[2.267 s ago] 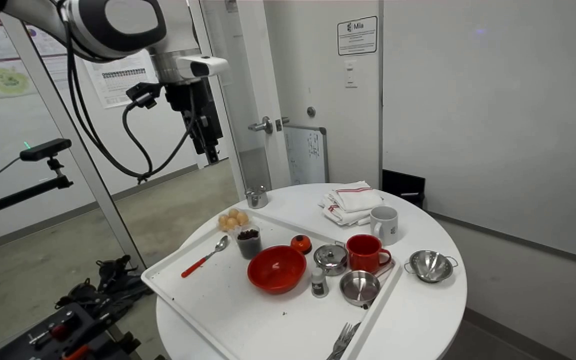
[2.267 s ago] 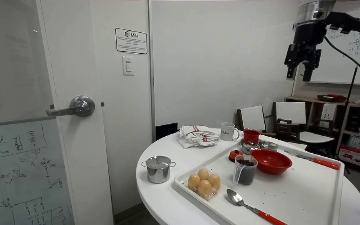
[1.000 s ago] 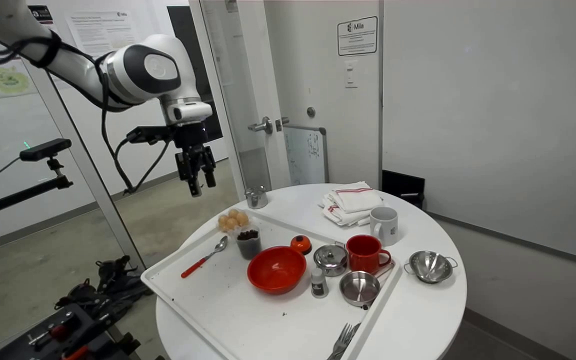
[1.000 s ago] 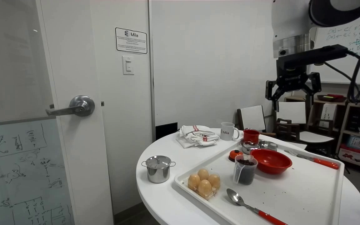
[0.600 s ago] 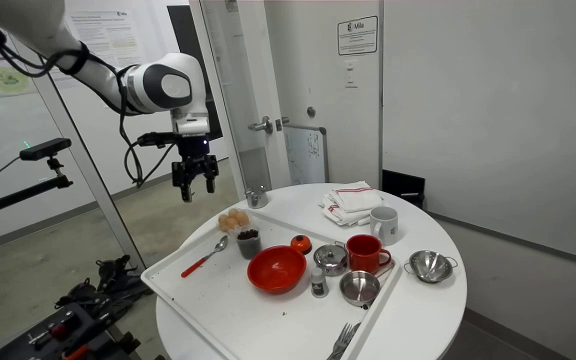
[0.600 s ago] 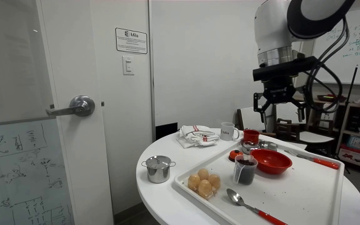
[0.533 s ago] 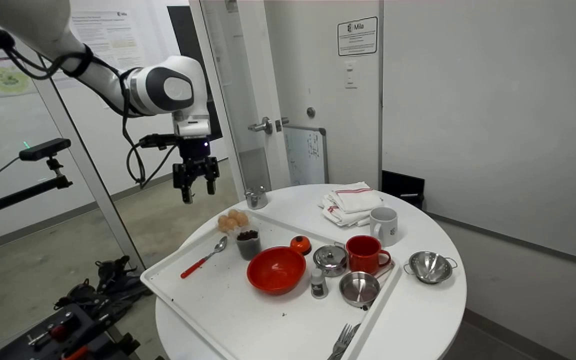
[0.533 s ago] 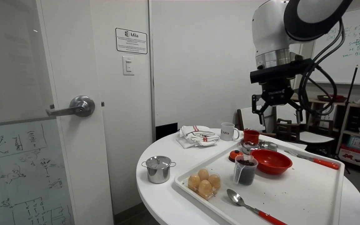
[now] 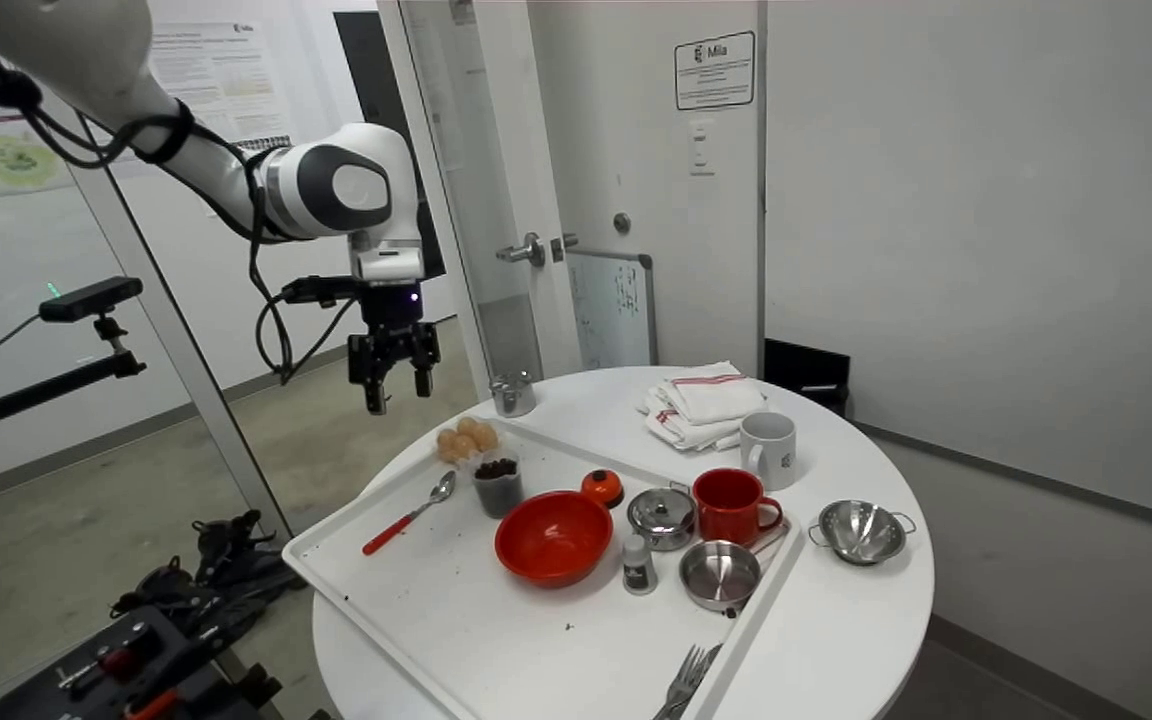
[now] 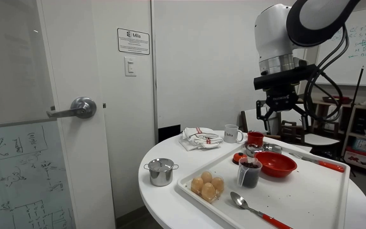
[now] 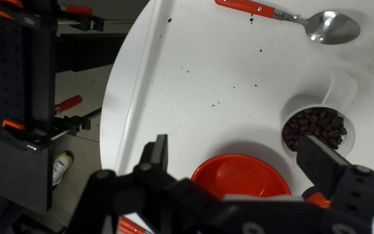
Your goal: Pour some of the contents of the clear cup into the red bowl
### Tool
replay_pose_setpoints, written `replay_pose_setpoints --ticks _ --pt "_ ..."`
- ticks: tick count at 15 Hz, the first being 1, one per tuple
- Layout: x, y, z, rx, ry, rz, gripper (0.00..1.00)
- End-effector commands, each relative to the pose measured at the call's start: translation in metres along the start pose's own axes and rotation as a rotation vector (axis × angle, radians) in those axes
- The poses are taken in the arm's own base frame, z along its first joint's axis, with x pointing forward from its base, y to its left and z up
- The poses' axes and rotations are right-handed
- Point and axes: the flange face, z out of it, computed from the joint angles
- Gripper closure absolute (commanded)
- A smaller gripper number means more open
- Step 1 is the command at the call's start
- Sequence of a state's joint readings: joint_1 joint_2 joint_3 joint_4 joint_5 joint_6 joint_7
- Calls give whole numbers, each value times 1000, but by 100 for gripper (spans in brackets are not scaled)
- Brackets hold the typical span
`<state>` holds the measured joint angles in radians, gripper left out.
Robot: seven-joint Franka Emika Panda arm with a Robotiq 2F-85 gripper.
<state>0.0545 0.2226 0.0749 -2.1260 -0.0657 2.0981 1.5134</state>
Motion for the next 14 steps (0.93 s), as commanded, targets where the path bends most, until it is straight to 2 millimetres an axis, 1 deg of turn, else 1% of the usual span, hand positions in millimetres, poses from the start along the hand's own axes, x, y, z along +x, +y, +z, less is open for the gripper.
replay_pose_setpoints --ticks 1,6,10,14 --pt "-7 -24 14 -22 -14 46 0" --pt "-4 -54 32 -37 -41 110 0" --pt "-1 -83 44 -47 -10 127 0" --pt "-12 -114 61 -86 26 123 0"
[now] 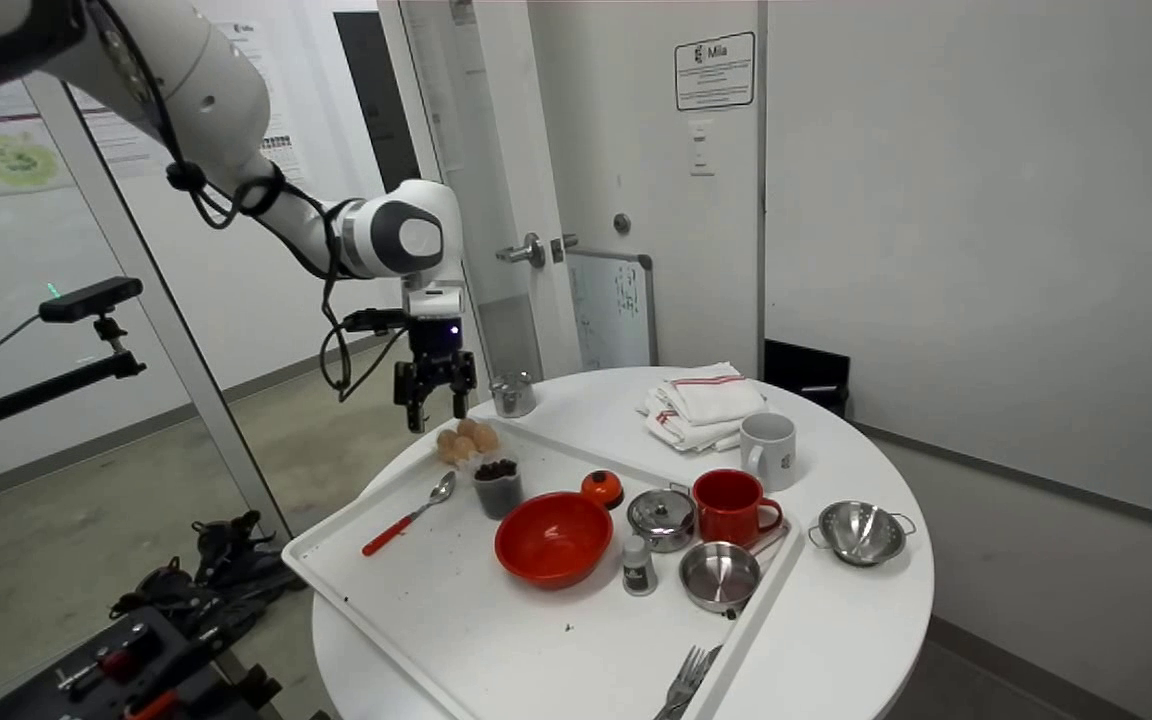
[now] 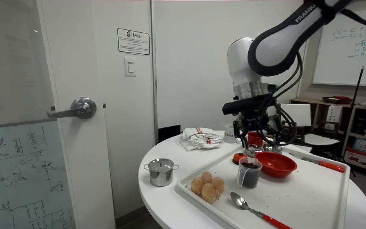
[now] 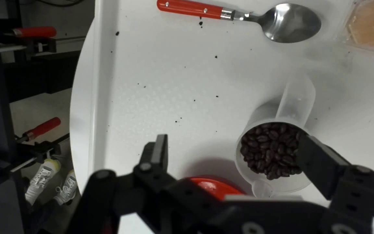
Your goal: Pour some of the contents of the clear cup into the red bowl
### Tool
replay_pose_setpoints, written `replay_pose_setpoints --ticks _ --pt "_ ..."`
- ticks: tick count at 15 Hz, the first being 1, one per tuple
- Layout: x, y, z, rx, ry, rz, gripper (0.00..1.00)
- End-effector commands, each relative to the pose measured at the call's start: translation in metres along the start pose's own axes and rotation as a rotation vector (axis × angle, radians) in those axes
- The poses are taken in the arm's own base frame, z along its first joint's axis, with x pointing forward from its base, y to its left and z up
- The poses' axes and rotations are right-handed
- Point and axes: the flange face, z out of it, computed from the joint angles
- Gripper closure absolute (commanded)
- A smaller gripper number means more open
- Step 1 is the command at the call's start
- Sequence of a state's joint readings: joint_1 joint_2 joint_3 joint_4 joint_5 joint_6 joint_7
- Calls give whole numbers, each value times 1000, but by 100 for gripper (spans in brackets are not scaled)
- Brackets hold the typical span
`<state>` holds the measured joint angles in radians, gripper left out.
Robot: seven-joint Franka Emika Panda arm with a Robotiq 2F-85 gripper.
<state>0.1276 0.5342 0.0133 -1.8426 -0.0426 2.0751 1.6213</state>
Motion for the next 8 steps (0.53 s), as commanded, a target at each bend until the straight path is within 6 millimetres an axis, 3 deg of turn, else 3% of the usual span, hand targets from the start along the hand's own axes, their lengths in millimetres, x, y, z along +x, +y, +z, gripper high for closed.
replay_pose_setpoints --ticks 1,4,8 --pt "-18 -33 10 -41 39 11 0" --pt "-25 -47 20 -68 41 -2 0" --pt "-17 -59 32 -95 29 13 0"
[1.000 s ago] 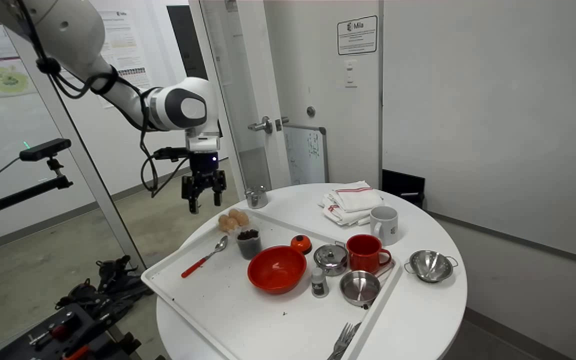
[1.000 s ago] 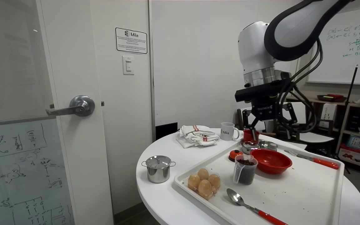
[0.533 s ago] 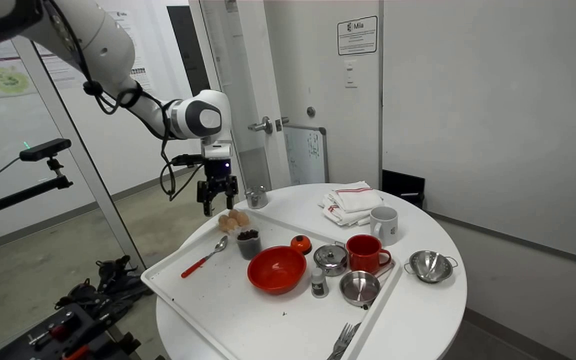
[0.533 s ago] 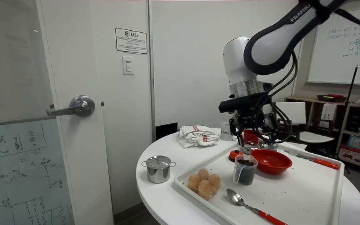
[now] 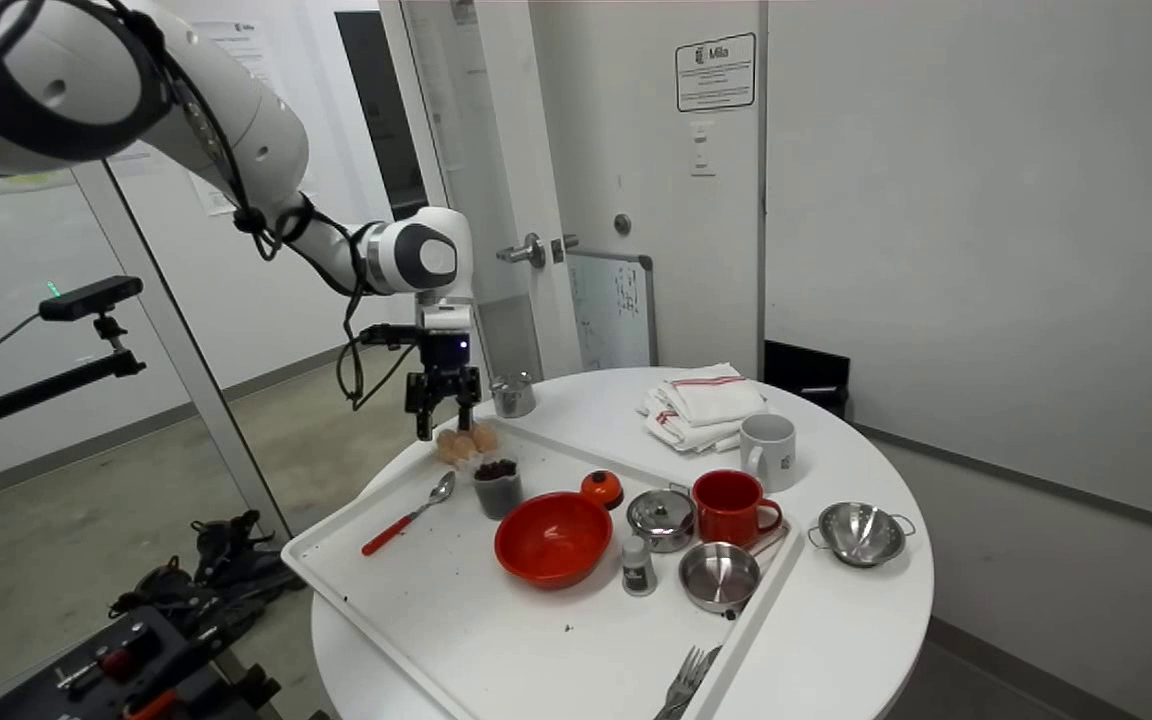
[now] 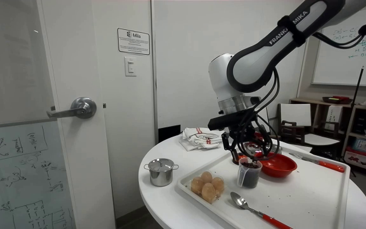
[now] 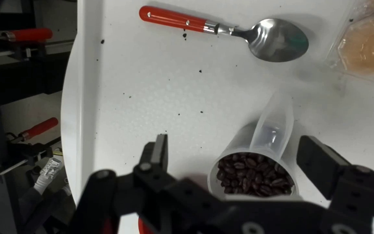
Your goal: Pour some of the contents of the clear cup into the red bowl
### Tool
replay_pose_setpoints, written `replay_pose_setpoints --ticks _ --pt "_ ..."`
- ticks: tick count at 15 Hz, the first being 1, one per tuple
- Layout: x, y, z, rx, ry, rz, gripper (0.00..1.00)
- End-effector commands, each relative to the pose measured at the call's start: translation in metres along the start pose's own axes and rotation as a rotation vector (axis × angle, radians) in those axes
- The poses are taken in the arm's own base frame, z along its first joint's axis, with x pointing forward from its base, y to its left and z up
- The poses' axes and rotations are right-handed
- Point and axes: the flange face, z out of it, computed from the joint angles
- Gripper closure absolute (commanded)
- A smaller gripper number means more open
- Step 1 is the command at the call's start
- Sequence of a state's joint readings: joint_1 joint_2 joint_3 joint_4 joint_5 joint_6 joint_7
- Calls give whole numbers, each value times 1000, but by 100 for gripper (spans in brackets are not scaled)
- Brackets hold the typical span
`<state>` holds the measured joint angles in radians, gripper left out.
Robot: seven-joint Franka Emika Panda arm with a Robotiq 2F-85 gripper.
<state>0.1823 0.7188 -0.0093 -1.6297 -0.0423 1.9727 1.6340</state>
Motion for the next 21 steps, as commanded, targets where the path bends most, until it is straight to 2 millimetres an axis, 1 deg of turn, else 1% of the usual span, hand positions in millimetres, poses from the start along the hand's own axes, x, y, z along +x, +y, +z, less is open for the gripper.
replay_pose_setpoints --ticks 1,4,6,8,15,18,19,20,21 --pt "11 -18 6 -27 -1 41 0" --pt "19 -24 18 -52 -6 56 0" --pt "20 -27 27 -67 -13 58 0" --pt "16 -28 31 -71 -19 49 0" --pt "3 -21 16 50 -59 159 0" --pt "4 -22 16 98 -51 247 0" --pt "7 -19 17 95 -43 267 0" --pt "5 -31 20 77 -42 210 0" --pt "6 -30 21 78 -41 227 0"
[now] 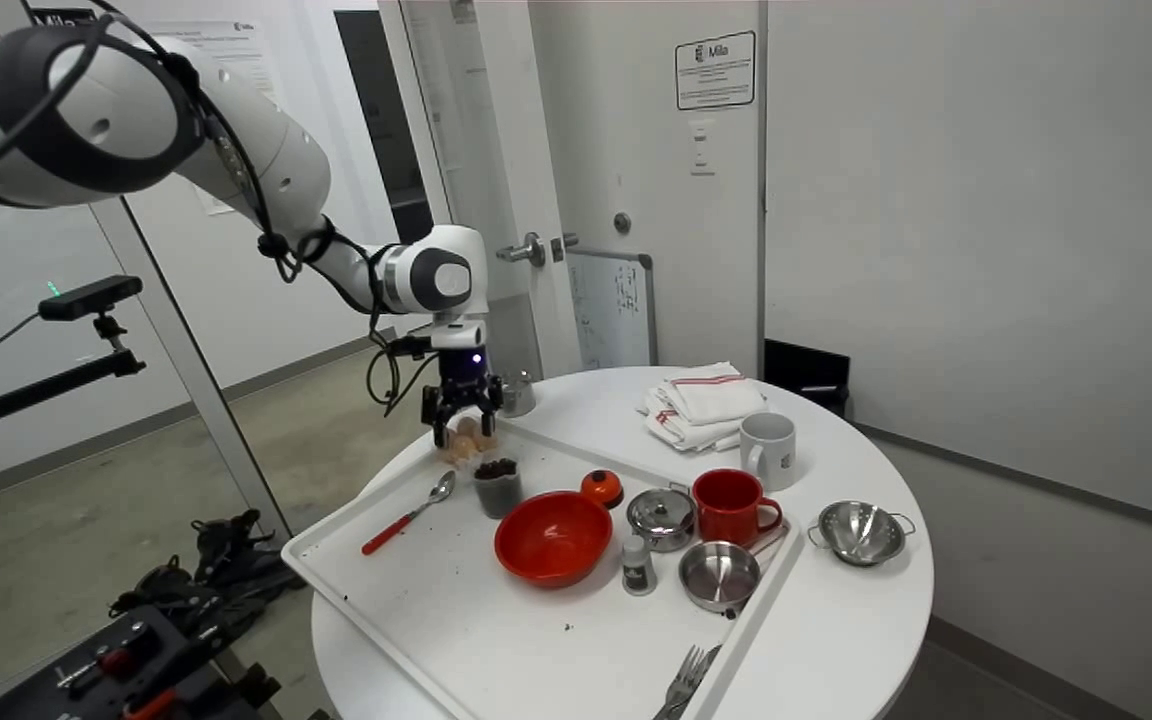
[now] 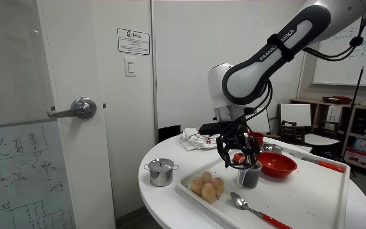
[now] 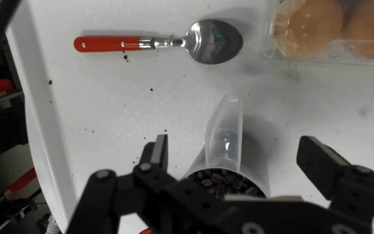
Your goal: Pour some of the contents of the clear cup into the red bowl
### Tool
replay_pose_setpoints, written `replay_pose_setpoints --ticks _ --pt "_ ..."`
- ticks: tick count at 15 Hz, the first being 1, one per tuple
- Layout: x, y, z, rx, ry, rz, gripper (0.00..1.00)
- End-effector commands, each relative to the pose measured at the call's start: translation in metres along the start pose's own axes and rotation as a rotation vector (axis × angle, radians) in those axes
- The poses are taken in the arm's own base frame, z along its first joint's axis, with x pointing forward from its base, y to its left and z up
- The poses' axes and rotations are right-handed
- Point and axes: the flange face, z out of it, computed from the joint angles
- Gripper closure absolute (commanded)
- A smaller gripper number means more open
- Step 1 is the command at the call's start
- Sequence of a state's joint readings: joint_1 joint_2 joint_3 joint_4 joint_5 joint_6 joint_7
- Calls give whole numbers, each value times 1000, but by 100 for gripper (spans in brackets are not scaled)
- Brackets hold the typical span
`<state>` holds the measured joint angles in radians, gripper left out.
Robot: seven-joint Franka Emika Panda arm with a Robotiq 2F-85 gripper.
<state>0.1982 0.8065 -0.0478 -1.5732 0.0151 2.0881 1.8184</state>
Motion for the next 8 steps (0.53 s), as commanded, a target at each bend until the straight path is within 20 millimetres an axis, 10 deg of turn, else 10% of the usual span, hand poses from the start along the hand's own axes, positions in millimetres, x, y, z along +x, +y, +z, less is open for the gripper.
replay_pose_setpoints --ticks 1,8 --pt "1 0 1 -1 1 9 0" --pt "-5 2 17 -15 1 14 0"
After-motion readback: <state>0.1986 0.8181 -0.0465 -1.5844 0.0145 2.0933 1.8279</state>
